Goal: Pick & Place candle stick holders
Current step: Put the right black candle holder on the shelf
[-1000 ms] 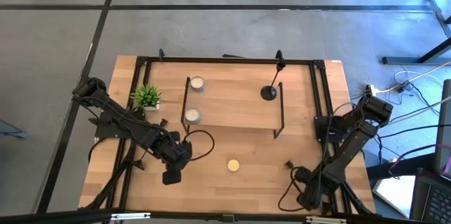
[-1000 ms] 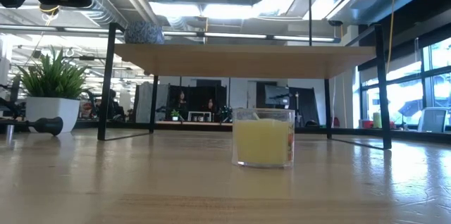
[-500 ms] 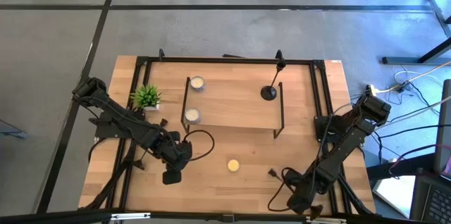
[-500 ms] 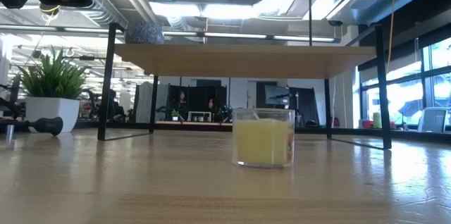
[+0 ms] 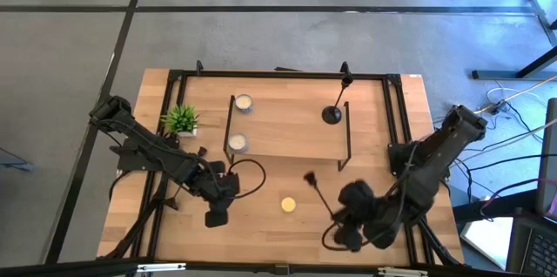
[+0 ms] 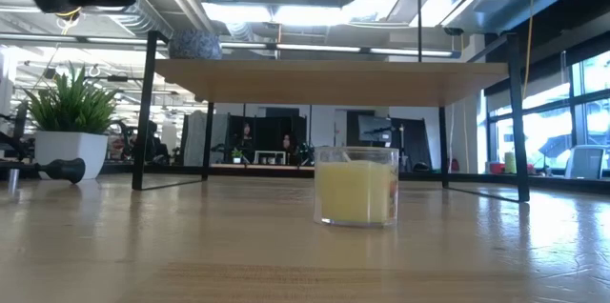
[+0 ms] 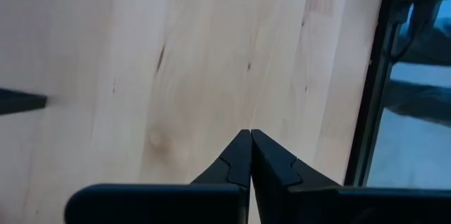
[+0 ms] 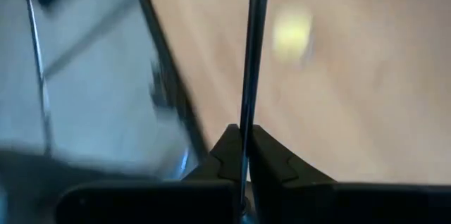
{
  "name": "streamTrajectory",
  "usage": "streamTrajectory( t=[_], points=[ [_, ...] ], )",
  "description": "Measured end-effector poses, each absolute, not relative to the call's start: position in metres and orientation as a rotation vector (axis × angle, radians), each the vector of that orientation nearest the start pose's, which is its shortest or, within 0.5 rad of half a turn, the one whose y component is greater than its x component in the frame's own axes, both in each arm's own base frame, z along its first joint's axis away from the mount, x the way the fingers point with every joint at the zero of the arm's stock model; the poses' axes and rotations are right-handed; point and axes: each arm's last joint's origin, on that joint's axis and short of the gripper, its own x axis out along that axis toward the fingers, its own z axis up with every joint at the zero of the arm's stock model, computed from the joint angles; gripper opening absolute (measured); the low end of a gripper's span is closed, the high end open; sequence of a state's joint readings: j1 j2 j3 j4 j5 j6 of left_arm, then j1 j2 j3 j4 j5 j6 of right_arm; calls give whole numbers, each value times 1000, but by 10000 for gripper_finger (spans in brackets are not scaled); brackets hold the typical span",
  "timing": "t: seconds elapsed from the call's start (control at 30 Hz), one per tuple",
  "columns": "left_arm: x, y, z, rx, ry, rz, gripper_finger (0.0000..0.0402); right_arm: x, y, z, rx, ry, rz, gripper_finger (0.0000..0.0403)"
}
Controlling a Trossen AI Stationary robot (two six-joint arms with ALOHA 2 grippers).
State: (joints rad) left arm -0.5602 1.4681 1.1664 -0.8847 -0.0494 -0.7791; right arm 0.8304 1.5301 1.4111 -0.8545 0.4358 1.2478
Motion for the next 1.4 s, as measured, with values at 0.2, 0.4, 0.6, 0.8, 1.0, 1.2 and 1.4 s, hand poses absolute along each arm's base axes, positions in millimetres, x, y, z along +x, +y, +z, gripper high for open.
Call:
streamTrajectory(
  t=[0.2, 0.4, 0.6, 0.8, 1.0, 1.2, 1.4],
  points=[
    [243, -150, 263, -345, 1165, 35, 1, 223, 203, 386, 270, 512, -302, 9],
    [249, -153, 270, -383, 1095, 10, 2, 220, 183, 404, 76, 282, -564, 7],
    [255, -154, 288, -390, 993, 45, 1, 217, 167, 379, 78, 231, -724, 7],
    [265, -153, 311, -398, 814, 120, 1, 215, 164, 332, 88, 179, -784, 7],
    [270, -149, 330, -385, 708, 170, 1, 204, 164, 299, 72, 217, -779, 7],
    [275, -141, 336, -372, 697, 171, 2, 191, 160, 302, 101, 223, -748, 7],
    [279, -134, 336, -380, 695, 181, 1, 194, 170, 334, 173, 303, -571, 7]
  ],
)
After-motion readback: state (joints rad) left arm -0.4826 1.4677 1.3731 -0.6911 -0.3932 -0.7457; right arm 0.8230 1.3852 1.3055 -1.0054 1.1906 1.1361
